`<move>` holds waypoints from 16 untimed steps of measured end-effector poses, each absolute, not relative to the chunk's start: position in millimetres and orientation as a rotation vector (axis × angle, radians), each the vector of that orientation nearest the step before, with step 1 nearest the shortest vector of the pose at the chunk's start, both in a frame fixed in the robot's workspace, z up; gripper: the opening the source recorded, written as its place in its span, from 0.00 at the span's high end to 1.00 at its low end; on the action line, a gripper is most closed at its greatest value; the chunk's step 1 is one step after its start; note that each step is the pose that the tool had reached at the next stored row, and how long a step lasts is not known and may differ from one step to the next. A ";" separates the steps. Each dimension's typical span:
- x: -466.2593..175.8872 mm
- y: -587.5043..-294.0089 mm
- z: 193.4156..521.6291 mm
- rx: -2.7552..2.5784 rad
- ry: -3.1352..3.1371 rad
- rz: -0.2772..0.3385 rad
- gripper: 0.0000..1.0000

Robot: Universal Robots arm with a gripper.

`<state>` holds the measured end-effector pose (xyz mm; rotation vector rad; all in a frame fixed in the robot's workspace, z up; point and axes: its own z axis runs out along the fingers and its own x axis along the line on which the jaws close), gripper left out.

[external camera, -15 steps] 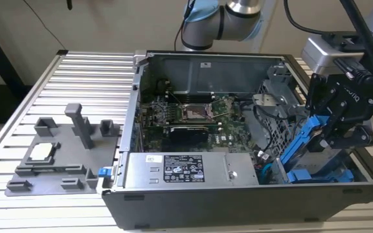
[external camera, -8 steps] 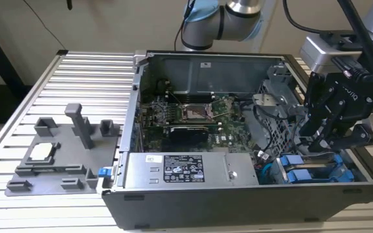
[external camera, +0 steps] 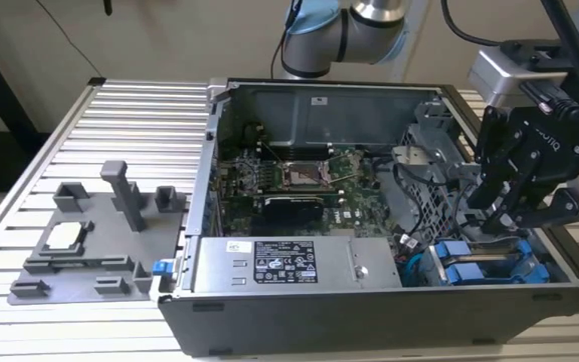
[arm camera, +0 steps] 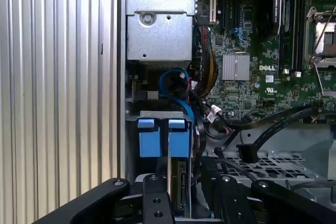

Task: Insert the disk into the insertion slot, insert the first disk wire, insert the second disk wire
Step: 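Insert the disk into the insertion slot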

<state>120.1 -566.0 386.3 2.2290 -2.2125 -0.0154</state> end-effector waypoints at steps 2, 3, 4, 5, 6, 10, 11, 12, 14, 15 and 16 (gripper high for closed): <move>120.2 -565.9 386.5 2.251 -2.220 0.014 0.61; 120.2 -565.9 386.4 2.263 -2.224 0.030 0.61; 120.2 -565.9 386.3 2.273 -2.225 0.042 0.61; 120.2 -566.0 386.2 2.282 -2.220 0.048 0.61; 120.2 -566.0 386.2 2.292 -2.216 0.053 0.61; 120.2 -565.9 386.1 2.345 -2.207 0.094 0.61; 120.2 -565.9 386.1 2.360 -2.207 0.108 0.61; 120.2 -565.9 386.1 2.375 -2.207 0.124 0.61; 120.2 -565.9 386.0 2.402 -2.206 0.152 0.61; 120.7 -565.9 386.1 2.411 -2.200 0.155 0.61; 121.4 -565.9 386.3 2.417 -2.193 0.155 0.61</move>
